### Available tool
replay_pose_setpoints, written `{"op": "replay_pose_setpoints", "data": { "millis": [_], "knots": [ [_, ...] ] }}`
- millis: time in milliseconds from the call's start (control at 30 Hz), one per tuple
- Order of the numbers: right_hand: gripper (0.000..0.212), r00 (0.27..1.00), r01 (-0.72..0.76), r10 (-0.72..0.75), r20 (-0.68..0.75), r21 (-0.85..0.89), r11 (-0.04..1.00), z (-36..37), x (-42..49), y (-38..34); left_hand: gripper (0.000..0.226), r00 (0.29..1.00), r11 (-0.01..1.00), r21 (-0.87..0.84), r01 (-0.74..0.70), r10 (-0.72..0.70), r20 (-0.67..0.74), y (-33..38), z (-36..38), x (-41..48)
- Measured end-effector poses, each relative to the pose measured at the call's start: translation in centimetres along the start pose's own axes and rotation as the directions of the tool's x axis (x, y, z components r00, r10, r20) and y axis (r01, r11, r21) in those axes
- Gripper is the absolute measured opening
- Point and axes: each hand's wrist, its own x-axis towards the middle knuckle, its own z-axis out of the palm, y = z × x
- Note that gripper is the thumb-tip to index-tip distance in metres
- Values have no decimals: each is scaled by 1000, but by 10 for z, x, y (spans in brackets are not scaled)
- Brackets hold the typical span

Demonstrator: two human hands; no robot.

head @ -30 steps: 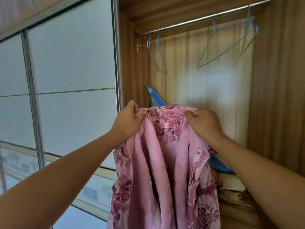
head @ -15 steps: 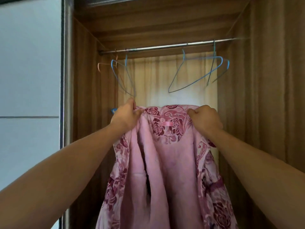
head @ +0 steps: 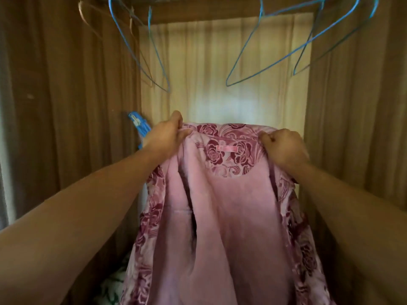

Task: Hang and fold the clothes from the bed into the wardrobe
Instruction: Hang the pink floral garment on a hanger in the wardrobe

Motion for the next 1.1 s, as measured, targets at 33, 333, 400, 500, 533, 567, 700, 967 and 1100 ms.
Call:
{"op": "replay_pose_setpoints", "data": {
  "millis": [33,333,400,500,533,567,700,967,1100],
  "knots": [
    [59,999,-2,2,35,11,1000,17,-12,10,33,999,1000,13,-4,3,41,-10,14,-11],
    [63,925,-125,73,372,117,985,135,-123,71,38,913,983,178,-48,-29,407,-84,118,-114],
    [57,873,-165,91,480,114,980,157,-146,84,38,870,977,212,-36,-73,487,-98,139,-141],
    [46,764,-169,109,636,34,985,190,-178,98,38,799,966,254,-52,-113,590,-113,166,-175],
    [42,720,-131,97,687,-2,991,197,-185,99,38,776,965,250,-74,-102,622,-116,172,-183],
    [39,686,-61,53,726,-15,998,202,-190,100,40,757,967,235,-102,-78,649,-117,176,-189],
    [33,588,-9,54,807,-61,998,195,-185,89,45,744,963,237,-127,-66,665,-110,173,-194],
    [26,785,-28,-43,619,104,994,111,-108,15,50,783,978,208,-7,-125,609,-60,109,-120],
    [37,867,92,-103,487,45,995,53,-45,-34,48,861,990,135,-25,-48,506,-21,57,-60]
  ]
}}
